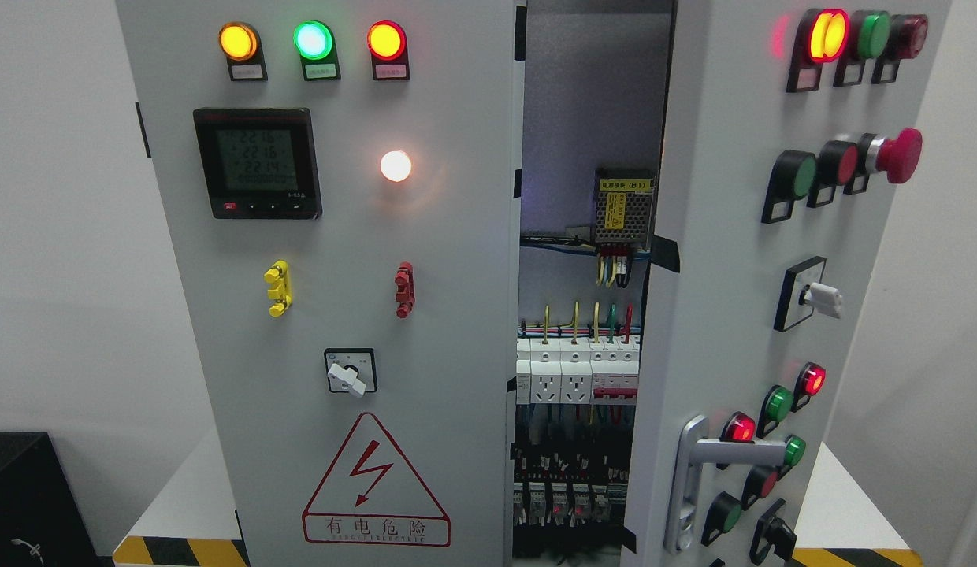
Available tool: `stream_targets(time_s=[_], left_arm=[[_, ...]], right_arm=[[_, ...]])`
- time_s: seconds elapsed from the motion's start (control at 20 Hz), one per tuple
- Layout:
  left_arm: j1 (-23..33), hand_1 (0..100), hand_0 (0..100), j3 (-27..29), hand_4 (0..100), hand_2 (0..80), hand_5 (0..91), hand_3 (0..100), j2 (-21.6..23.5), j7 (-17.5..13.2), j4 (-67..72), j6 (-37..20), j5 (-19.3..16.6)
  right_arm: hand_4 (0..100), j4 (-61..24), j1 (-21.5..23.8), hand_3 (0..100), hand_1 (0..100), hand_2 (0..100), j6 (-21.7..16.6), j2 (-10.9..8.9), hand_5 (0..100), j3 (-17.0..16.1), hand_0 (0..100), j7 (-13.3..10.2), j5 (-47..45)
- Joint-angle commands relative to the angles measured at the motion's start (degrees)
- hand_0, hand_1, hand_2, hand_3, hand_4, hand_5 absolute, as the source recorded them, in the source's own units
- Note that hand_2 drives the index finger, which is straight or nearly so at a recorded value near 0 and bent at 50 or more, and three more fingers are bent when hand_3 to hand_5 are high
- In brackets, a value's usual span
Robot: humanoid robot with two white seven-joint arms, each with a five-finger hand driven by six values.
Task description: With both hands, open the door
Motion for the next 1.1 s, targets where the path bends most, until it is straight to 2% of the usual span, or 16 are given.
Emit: stream_targets(time_s=[0.0,0.55,0.65,0.7,0.75,0.8,0.85,0.9,0.95,1.05], left_arm=[[0.0,0,0,0.0,0,0.0,0.0,0,0.0,0.0,0.0,0.1,0.0],[0.3,0,0,0.0,0,0.0,0.0,0,0.8,-0.2,0.3,0.0,-0.3],[0.8,0,0,-0.3,0,0.0,0.0,0,0.7,-0.8,-1.1,0.4,0.6],[2.3,0,0,-0.2,0,0.0,0.0,0,1.9,-1.3,-5.1,-0.7,1.1],[5.7,0,0,0.0,0,0.0,0.0,0,5.2,-2.7,-13.5,-1.9,1.9],[9.1,0,0,0.5,0,0.0,0.0,0,10.1,-4.7,-24.0,-2.5,4.3],[12.5,0,0,0.5,0,0.0,0.0,0,15.1,-8.0,-35.1,-2.6,8.9],[16.3,0,0,1.0,0,0.0,0.0,0,20.1,-12.7,-46.6,-2.7,15.8],[19.8,0,0,3.1,0,0.0,0.0,0,25.8,-16.7,-57.1,-3.0,24.4],[26.3,0,0,12.9,0,0.0,0.0,0,36.3,-24.2,-72.8,-4.9,43.1]], right_arm=[[0,0.0,0.0,0,0,0,0.0,0.00,0,0.0,0,0.3,0.0],[0,0.0,0.0,0,0,0,0.0,0.00,0,0.0,0,0.3,0.0],[0,0.0,0.0,0,0,0,0.0,0.00,0,0.0,0,0.3,0.0],[0,0.0,0.0,0,0,0,0.0,0.00,0,0.1,0,0.3,0.0],[0,0.0,0.0,0,0,0,0.0,0.00,0,0.0,0,0.2,0.0],[0,0.0,0.0,0,0,0,0.0,0.00,0,0.0,0,0.2,0.0],[0,0.0,0.0,0,0,0,0.0,0.00,0,0.0,0,0.3,0.0],[0,0.0,0.0,0,0,0,0.0,0.00,0,0.0,0,0.2,0.0],[0,0.0,0.0,0,0,0,0.0,0.00,0,0.0,0,0.3,0.0],[0,0.0,0.0,0,0,0,0.0,0.00,0,0.0,0,0.3,0.0]])
